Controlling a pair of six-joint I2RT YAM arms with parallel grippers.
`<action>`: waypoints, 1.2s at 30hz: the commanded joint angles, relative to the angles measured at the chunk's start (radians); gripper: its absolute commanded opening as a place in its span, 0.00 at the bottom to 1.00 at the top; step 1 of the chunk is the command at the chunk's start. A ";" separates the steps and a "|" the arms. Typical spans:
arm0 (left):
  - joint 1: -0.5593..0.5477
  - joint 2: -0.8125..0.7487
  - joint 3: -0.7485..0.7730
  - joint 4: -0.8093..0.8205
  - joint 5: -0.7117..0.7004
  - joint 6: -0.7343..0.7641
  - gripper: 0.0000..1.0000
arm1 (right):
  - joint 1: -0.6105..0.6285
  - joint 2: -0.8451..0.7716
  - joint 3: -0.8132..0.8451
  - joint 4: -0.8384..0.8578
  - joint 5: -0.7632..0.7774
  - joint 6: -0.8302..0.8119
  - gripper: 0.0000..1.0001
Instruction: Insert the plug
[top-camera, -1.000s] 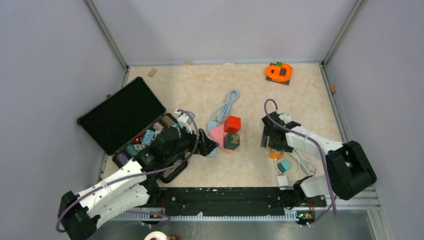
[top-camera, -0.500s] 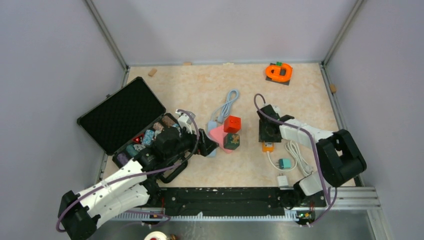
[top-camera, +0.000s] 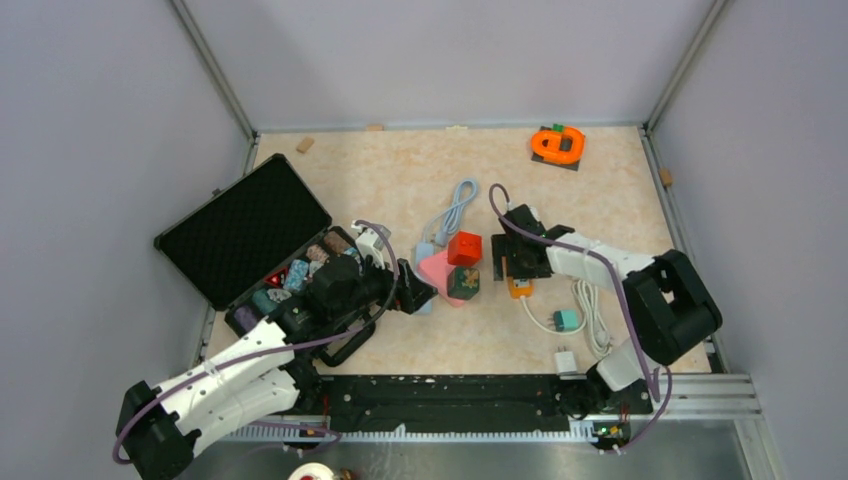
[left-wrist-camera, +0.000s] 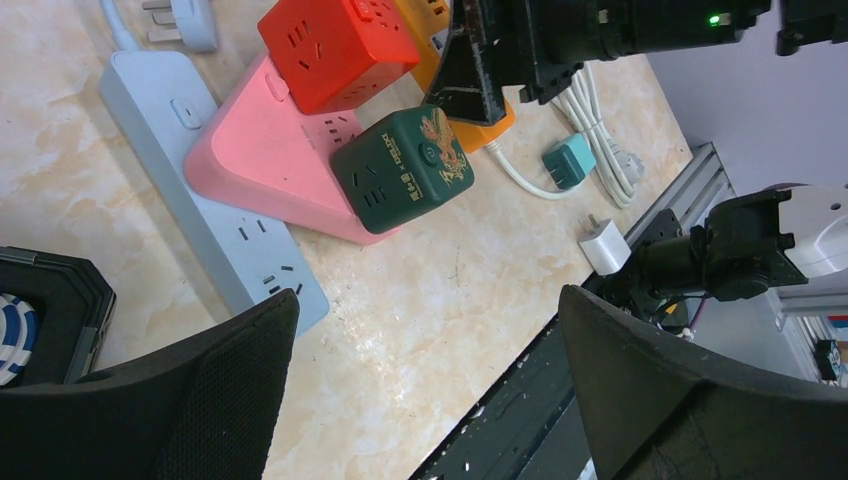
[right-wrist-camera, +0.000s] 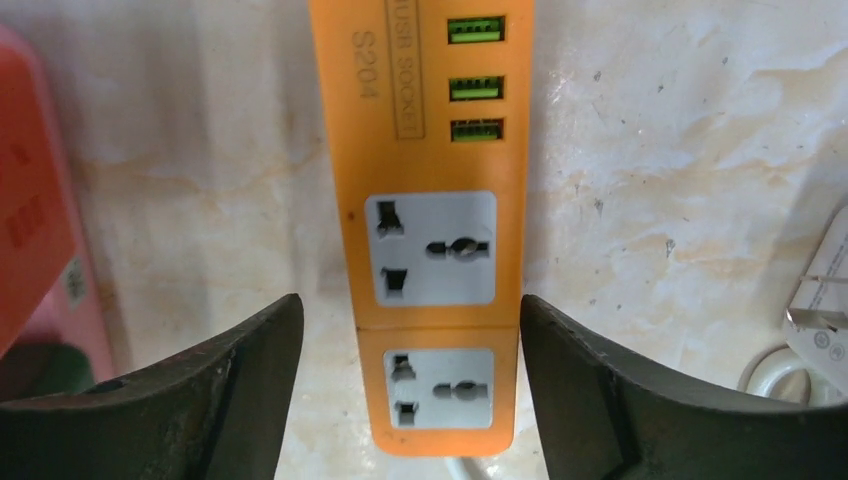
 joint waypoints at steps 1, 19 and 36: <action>0.006 -0.004 0.001 0.037 -0.005 0.008 0.99 | -0.017 -0.143 0.005 -0.002 -0.048 0.006 0.77; 0.007 0.027 -0.026 0.117 0.051 -0.021 0.99 | -0.552 -0.405 -0.061 -0.108 0.025 -0.026 0.87; 0.009 0.024 -0.038 0.122 0.063 -0.027 0.99 | -0.596 -0.215 -0.110 -0.018 -0.227 -0.060 0.54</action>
